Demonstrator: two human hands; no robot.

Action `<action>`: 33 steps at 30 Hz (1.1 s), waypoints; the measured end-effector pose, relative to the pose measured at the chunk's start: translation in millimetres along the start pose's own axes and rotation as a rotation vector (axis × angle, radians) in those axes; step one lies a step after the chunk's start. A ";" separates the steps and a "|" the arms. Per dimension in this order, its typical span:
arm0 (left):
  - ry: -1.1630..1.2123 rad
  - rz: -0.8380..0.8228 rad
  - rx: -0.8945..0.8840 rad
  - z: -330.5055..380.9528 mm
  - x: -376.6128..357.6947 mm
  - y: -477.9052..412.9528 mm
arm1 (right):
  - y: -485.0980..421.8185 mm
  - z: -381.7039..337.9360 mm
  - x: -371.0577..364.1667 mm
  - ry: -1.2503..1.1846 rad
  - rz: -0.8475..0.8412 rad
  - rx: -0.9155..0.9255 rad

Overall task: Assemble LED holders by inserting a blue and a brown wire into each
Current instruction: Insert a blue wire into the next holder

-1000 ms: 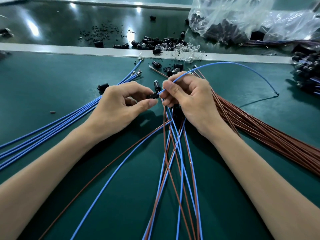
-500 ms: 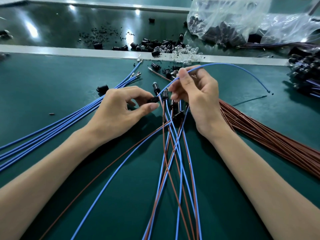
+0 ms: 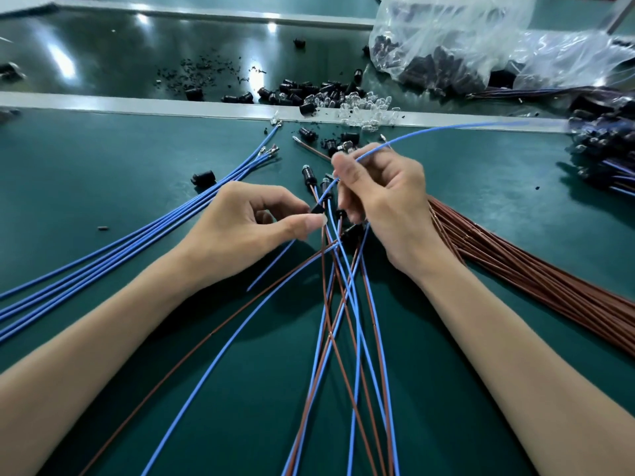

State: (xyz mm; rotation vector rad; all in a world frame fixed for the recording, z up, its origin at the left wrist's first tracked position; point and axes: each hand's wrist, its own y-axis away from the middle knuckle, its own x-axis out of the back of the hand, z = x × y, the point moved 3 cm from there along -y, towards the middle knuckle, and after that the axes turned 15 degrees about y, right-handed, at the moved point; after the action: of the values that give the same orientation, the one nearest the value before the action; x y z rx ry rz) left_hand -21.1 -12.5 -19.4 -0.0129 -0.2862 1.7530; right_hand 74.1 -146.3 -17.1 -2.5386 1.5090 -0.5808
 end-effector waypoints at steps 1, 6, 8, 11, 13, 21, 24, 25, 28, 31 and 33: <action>0.002 -0.006 0.003 0.4 -0.3 0.2 | 0.6 0.3 -1.6 0.025 -0.026 0.007; 0.010 0.010 -0.008 1.7 1.0 -1.7 | -1.6 0.0 -1.0 -0.303 -0.061 -0.080; 0.012 0.010 -0.002 1.5 0.7 -1.3 | -2.9 2.1 1.1 -0.285 -0.025 -0.095; 0.011 -0.013 0.007 2.0 -0.8 -0.4 | -1.8 3.1 -0.3 -0.107 -0.050 -0.052; 0.014 -0.009 0.005 2.2 -0.4 -0.4 | 0.4 2.4 -3.1 -0.039 -0.099 -0.022; 0.014 0.003 0.008 1.9 -1.0 -1.0 | -2.3 3.2 1.8 -0.191 -0.040 -0.061; 0.024 0.007 0.001 2.9 -1.7 -0.9 | 2.0 2.0 -4.1 -0.020 -0.126 0.015; 0.026 0.008 0.001 3.1 -1.8 -1.0 | 2.9 1.6 -5.0 -0.007 -0.138 0.022; 0.026 0.014 0.004 2.7 -1.2 -1.5 | 1.0 1.4 -1.4 -0.132 -0.106 -0.021; 0.017 0.010 0.008 1.9 -1.8 -1.3 | -0.6 2.9 1.0 -0.134 -0.060 -0.036; 0.022 0.013 -0.001 2.0 -2.1 -1.4 | 0.5 3.8 -1.5 -0.085 -0.086 -0.008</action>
State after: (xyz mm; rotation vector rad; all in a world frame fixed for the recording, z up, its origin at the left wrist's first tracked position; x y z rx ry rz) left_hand -19.7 -14.6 -17.5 -0.0347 -0.2718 1.7642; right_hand 74.5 -145.6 -21.1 -2.6094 1.3830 -0.4724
